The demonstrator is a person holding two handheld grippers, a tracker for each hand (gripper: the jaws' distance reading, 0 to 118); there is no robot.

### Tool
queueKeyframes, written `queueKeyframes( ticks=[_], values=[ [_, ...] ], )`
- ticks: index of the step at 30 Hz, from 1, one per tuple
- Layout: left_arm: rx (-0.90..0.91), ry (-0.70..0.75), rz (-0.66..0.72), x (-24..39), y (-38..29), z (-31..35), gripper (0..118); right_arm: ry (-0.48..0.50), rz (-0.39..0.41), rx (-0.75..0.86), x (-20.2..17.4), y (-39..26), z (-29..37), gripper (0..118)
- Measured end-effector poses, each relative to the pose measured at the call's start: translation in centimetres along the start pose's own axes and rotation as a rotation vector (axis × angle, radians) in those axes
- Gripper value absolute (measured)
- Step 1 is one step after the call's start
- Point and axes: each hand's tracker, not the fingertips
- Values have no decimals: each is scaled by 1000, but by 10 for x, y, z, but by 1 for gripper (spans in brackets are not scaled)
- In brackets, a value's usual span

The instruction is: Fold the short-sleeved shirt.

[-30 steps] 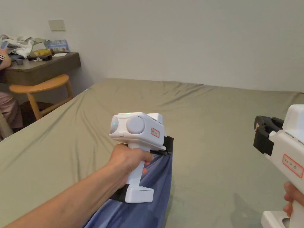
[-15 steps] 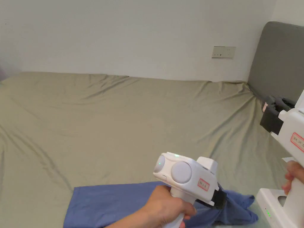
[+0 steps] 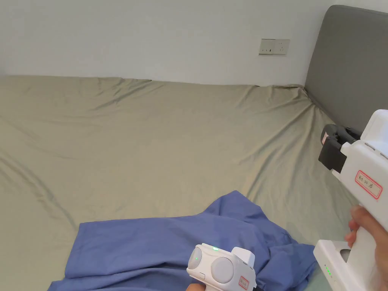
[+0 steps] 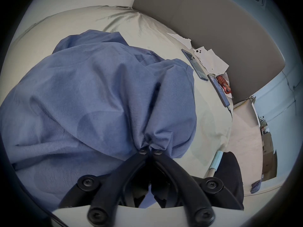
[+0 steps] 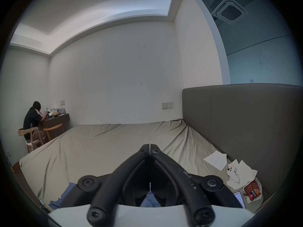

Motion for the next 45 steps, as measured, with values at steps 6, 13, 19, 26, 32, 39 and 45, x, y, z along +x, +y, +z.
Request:
queueKeyframes(
  ticks=[6, 13, 19, 26, 32, 39, 45],
  values=[
    [149, -337, 345, -28, 11, 74, 118, -4, 26, 2, 0, 8, 9, 0],
    [687, -161, 162, -63, 40, 304, 118, -11, 31, 30, -4, 17, 15, 0],
    [974, 441, -122, -61, -13, 419, 89, 5, 30, 24, -24, 6, 12, 0],
    [979, 589, -92, -92, -71, 435, 0, 40, 43, -2, -48, -8, 11, 0],
    [935, 609, -17, -115, -84, 428, 0, 52, 54, -5, -57, -7, 15, 0],
    [871, 475, 114, -145, -75, 411, 0, 57, 66, -14, -61, -7, 11, 0],
    [543, 330, 414, -228, -39, 331, 115, 68, 41, -58, -61, -20, -5, 0]
  ],
)
